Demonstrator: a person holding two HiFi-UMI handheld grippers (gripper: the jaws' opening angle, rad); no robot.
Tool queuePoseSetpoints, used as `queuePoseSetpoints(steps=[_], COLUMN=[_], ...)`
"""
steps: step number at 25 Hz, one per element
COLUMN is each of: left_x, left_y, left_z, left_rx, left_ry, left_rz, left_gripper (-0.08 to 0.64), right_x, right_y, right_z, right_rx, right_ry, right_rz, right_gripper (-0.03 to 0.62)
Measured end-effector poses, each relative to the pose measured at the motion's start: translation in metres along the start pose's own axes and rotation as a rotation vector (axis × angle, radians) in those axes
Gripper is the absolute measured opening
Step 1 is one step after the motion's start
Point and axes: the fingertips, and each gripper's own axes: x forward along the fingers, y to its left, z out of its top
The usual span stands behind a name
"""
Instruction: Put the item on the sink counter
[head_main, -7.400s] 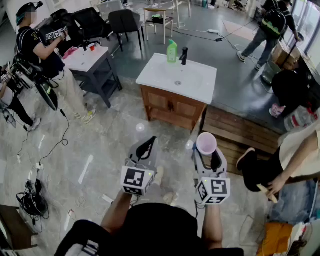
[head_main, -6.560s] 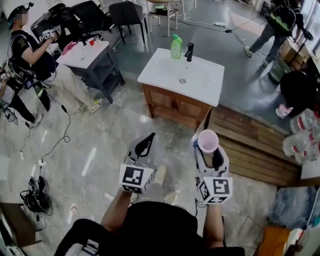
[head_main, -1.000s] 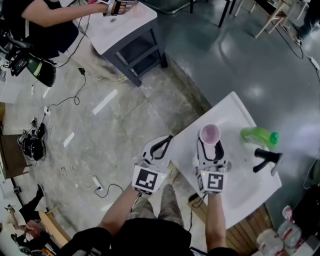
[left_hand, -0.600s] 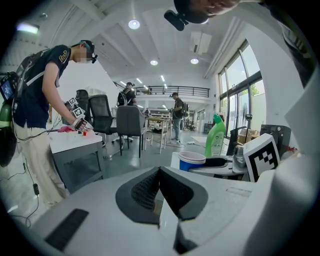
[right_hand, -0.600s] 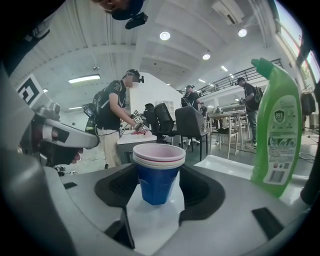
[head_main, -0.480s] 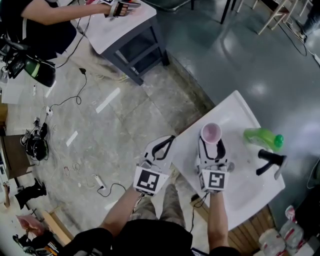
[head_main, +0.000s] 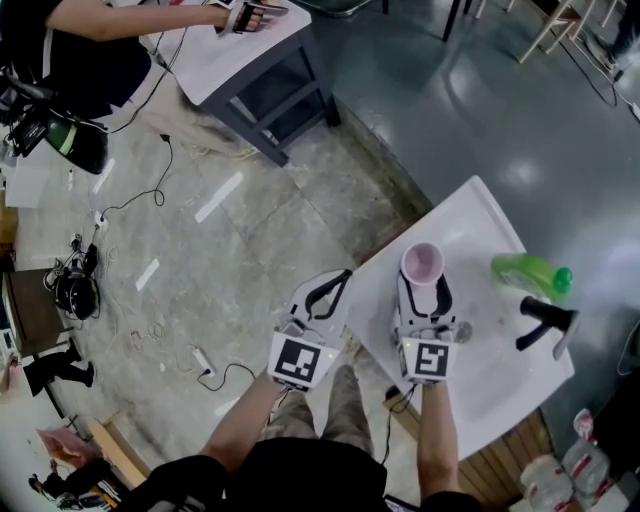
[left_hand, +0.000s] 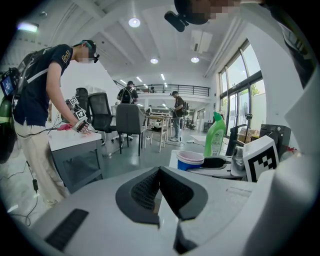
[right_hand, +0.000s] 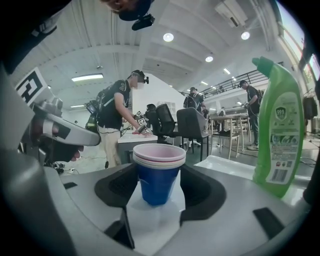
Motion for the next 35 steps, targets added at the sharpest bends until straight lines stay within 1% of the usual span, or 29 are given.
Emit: queuePoseSetpoints(steps=[9,15,26,35], left_x=[0.0,-0.003,-0.016,-0.03], left_y=[0.0,0.003,-0.005,-0.017], left_z=[-0.001,-0.003,0.01,0.028], left_rx=[-0.001,-0.002,0.009,0.031], left_ry=[0.004,0.004,-0.018,-0.052], left_rz=[0.004,0.001,-0.01,-0.033], left_gripper=[0.003,0.003,0.003,0.003], right_x=[-0.001,0.002,-0.014,-0.037], right_y=[0.002,0.006,0.006,0.006], right_z=[-0.008,-0.011,0.002,0.022], right_rx=[0.022,0.03,0.028,0.015], right_ry=[0.018,0.028,0.016,-0.007], right_rz=[0.012,0.008,-0.017,-0.045], right_gripper=[0.265,0.285,0.298,0.298])
